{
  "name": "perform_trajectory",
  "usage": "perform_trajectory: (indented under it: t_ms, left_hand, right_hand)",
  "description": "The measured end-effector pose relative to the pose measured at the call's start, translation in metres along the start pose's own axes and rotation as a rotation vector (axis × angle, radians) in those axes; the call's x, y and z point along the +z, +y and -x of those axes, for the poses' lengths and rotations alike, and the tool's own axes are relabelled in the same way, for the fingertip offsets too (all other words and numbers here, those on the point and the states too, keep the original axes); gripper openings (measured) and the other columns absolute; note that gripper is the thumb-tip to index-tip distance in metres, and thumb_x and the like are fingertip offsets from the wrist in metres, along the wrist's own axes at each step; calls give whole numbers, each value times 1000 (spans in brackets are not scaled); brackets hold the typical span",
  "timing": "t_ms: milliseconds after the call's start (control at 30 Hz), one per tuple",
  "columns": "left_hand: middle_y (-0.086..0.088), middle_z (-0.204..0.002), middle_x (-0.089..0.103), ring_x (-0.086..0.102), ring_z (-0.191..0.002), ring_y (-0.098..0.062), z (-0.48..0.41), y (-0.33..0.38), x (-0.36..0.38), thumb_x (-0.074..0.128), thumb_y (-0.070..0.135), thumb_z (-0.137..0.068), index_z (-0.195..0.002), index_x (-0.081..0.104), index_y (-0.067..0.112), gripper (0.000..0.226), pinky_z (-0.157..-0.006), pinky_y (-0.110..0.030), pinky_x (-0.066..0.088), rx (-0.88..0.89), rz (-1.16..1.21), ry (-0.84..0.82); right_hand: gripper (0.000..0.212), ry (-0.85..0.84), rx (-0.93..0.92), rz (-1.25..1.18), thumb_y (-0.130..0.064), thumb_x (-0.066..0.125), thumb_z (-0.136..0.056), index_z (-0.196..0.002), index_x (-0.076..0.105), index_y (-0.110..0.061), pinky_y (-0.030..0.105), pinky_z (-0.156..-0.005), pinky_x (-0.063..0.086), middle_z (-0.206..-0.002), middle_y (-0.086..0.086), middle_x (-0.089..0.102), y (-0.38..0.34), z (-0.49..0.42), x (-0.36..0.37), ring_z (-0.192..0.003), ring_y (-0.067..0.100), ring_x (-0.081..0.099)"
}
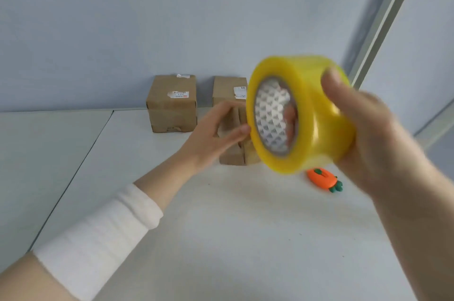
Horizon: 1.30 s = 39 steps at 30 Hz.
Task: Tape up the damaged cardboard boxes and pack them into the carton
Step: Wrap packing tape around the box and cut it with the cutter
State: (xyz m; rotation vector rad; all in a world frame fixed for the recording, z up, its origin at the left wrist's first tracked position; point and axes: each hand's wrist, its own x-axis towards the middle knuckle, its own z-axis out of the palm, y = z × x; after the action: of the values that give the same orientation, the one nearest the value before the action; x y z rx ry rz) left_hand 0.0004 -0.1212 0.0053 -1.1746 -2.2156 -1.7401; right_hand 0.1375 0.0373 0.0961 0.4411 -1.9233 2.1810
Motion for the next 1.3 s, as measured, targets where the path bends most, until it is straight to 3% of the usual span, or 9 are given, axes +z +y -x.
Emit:
perform_trajectory:
  t_ms: [67, 133, 367, 467, 633, 800, 900, 1167, 1300]
  left_hand:
    - [-20, -102, 54, 48, -95, -15, -6, 5, 8, 50, 53, -82, -108, 51, -2, 61, -89, -41, 38, -137, 200, 79]
    - [-29, -109, 54, 51, -96, -19, -13, 7, 15, 44, 45, -91, -110, 50, -7, 56, -94, -44, 39, -248, 282, 161]
    - [-25, -106, 57, 57, -104, -33, -34, -10, 22, 42, 35, -92, -84, 59, 15, 27, -98, -47, 42, -469, 496, 427]
    - [-16, -90, 53, 54, -90, -25, -36, -13, 21, 40, 25, -94, -74, 54, 18, 26, -91, -43, 42, -427, 463, 446]
    - [-11, -86, 52, 51, -84, -19, -27, -15, 23, 40, 11, -96, -84, 52, 11, 17, -77, -35, 41, -298, 489, 389]
    - [-14, -90, 49, 46, -86, -23, -27, -11, 26, 40, 15, -94, -81, 48, 9, 16, -77, -36, 38, -271, 483, 366]
    - [-11, -80, 46, 43, -84, -23, -27, -14, 25, 35, 8, -96, -74, 45, 14, 26, -78, -39, 36, -288, 509, 401]
    - [-3, -78, 47, 46, -82, -18, -26, -14, 26, 36, 14, -95, -76, 47, 17, 23, -78, -36, 37, -331, 464, 380]
    - [-1, -84, 48, 47, -78, -13, -23, -9, 27, 36, 21, -94, -78, 46, 16, 20, -77, -31, 39, -324, 417, 370]
  right_hand:
    - [33, -5, 62, -15, -42, 63, -80, -85, 76, -11, 34, -71, 59, -89, 6, 74, -12, -30, -3, -85, 21, 71]
    - [34, 44, 114, -2, -37, 61, -84, -100, 68, -7, 44, -86, 55, -92, 7, 72, -13, -57, -1, -90, 25, 67]
    - [38, 144, 85, 263, -40, 54, -91, -103, 64, -4, 34, -77, 57, -82, 2, 73, 35, -93, 17, -77, 17, 69]
    - [42, 251, 35, 214, -41, 53, -92, -104, 63, -3, 32, -69, 58, -73, 3, 72, 46, -91, 28, -68, 15, 68]
    - [35, 413, -163, 169, -48, 56, -85, -64, 68, -22, 17, -51, 51, -55, -6, 68, 46, -48, 35, -53, 5, 65]
    - [38, 227, -294, 58, -61, 55, -81, -77, 71, -26, 13, -60, 51, -69, -14, 71, 50, -12, 25, -67, -1, 67]
    - [34, 117, -268, 200, -43, 51, -88, -99, 60, -13, 13, -75, 48, -85, -20, 71, 60, -9, 24, -85, -3, 64]
    - [24, 310, -300, 206, -42, 50, -83, -68, 67, -39, 4, -49, 41, -50, -26, 56, 80, 41, 28, -48, -12, 52]
    - [53, 407, -113, 154, -78, 59, -63, -64, 72, -27, 15, -54, 48, -52, -10, 64, 101, 69, 22, -51, 3, 59]
